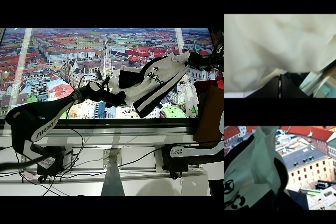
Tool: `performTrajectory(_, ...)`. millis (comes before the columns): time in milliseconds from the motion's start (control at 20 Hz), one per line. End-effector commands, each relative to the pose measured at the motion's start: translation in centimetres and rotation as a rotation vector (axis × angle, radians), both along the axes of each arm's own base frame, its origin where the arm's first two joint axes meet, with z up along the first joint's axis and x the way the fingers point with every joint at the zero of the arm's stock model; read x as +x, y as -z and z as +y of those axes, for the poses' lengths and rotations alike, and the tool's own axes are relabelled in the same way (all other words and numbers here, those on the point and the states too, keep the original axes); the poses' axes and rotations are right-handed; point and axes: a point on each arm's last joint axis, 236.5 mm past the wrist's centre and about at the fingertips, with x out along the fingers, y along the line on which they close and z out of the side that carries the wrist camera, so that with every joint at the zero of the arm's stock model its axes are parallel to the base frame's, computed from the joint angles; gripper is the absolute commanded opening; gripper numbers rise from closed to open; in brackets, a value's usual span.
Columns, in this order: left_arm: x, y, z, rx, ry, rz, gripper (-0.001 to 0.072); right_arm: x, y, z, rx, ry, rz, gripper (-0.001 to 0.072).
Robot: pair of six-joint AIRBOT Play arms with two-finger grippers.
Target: Fold the clothes and pants, and hang the long-sleeved shirts on hangers.
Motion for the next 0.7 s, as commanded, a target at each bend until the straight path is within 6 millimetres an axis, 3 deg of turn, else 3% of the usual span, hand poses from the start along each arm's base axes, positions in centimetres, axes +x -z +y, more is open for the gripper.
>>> performTrajectory(0,3.2,-1.2,0.2,-0.022,-0.076,-0.046,0.0017,0.0,0.0,0.0,0.000,0.001,-0.001,0.0018)
performTrajectory(100,5.0,-2.9,0.3,-0.051,-0.090,-0.075,0.0016,0.2,-0.2,0.2,0.017,0.003,-0.008,0.0018)
performTrajectory(200,7.3,-6.2,0.5,-0.103,-0.071,-0.148,0.0016,0.8,-1.2,1.1,0.070,0.010,-0.041,0.0018)
performTrajectory(350,12.8,-15.6,3.3,-0.211,-0.092,-0.352,0.0016,2.6,-5.2,2.8,0.160,0.004,-0.142,0.0018)
performTrajectory(500,17.9,-27.3,10.3,-0.232,-0.159,-0.716,0.0015,4.0,-12.1,3.6,0.163,-0.035,-0.316,0.0018)
performTrajectory(650,21.0,-38.8,20.2,-0.188,-0.379,-1.015,0.0015,4.9,-20.5,5.1,0.175,-0.087,-0.508,0.0018)
